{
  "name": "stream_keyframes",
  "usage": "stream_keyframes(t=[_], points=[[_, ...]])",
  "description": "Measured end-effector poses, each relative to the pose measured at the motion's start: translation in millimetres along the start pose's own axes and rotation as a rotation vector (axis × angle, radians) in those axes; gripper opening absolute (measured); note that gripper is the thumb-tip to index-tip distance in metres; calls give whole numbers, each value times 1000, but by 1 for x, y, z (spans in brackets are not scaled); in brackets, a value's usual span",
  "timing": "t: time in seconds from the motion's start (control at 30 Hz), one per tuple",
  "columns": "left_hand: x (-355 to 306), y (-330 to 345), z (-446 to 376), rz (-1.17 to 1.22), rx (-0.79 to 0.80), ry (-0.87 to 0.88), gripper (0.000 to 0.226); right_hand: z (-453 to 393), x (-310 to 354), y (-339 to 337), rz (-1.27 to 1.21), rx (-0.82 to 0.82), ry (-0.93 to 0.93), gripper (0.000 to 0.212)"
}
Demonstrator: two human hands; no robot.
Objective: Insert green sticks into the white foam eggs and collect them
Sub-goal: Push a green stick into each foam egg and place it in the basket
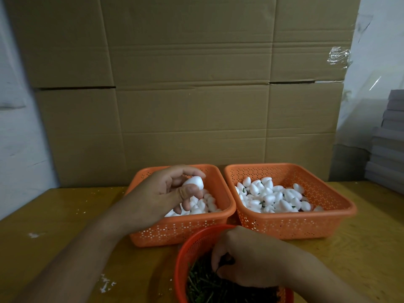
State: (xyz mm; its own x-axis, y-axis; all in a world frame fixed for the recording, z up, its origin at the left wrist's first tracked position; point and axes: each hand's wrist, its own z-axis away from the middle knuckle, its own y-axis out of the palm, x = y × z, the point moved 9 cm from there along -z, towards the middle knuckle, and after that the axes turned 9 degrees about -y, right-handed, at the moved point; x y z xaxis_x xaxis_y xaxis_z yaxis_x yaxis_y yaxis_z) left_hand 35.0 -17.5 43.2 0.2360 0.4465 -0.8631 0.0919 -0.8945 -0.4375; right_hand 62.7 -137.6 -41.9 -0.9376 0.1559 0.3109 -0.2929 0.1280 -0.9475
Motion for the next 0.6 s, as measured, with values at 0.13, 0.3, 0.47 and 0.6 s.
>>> stream_keyframes(t=[0.13, 0.3, 0.47, 0.6], points=[[-1, 1, 1, 35, 19, 4, 25, 0, 5, -5, 20, -39, -22, 17], [-3, -3, 2, 23, -11, 18, 28, -1, 9, -10, -5, -73, -24, 12], [-4, -3, 2, 28, 6, 11, 24, 1, 7, -16, -9, -152, -1, 10], [-5, -1, 3, 44, 22, 14, 23, 2, 8, -21, 9, -199, -5, 10]])
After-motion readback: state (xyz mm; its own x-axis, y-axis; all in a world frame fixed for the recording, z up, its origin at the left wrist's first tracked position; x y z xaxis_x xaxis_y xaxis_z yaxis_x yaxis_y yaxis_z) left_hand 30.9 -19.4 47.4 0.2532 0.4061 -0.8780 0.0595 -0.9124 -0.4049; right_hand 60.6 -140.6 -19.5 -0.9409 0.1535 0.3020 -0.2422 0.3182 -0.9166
